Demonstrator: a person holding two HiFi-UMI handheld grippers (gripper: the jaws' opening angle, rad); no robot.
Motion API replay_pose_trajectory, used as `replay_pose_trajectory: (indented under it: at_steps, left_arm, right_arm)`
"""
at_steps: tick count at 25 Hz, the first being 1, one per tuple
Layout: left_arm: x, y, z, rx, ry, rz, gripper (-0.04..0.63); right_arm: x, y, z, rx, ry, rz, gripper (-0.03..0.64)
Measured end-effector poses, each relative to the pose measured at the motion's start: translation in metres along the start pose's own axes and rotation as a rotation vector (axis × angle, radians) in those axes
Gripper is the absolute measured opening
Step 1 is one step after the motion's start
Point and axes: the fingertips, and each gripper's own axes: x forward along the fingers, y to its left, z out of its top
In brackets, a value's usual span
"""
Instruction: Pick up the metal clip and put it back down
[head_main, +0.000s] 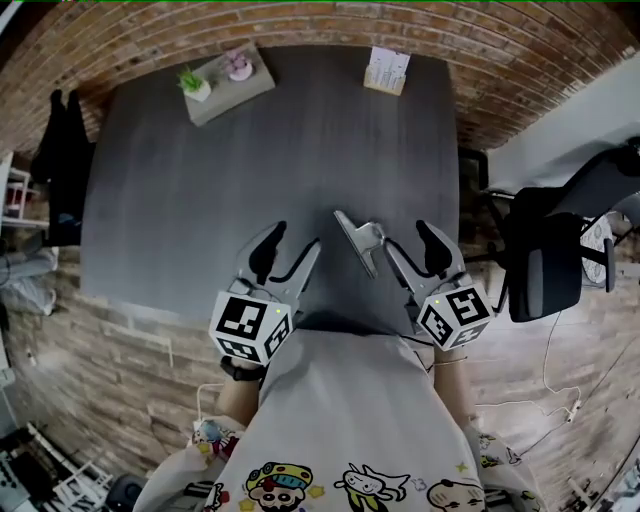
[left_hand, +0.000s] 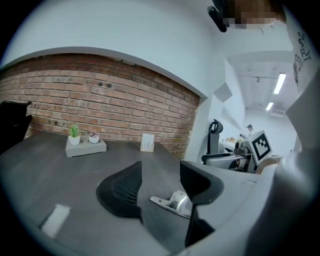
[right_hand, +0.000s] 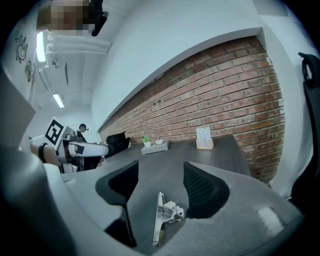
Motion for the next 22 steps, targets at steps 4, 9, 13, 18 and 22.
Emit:
replay_pose_trajectory:
  at_steps: [4, 9, 13, 18, 22]
  left_arm:
    - [0.010, 0.002, 0.002, 0.006, 0.001, -0.056, 0.245]
    - [0.016, 0.001, -0.004, 0.003, 0.019, -0.102, 0.245]
    - [0.019, 0.000, -0.009, 0.001, 0.027, -0.125, 0.245]
    - [0.022, 0.003, -0.016, -0.003, 0.042, -0.144, 0.245]
    - [0.026, 0.004, -0.025, -0.009, 0.063, -0.162, 0.245]
  right_arm:
    - [-0.003, -0.003, -0.005, 0.005, 0.012, -0.051, 0.278]
    - [-0.001, -0.001, -0.014, 0.012, 0.034, -0.073, 0.278]
    - [0.002, 0.001, -0.019, 0.012, 0.044, -0.083, 0.278]
    - [0.007, 0.001, -0.029, 0.021, 0.064, -0.091, 0.278]
    - [0.012, 0.001, -0.039, 0.031, 0.083, -0.083, 0.278]
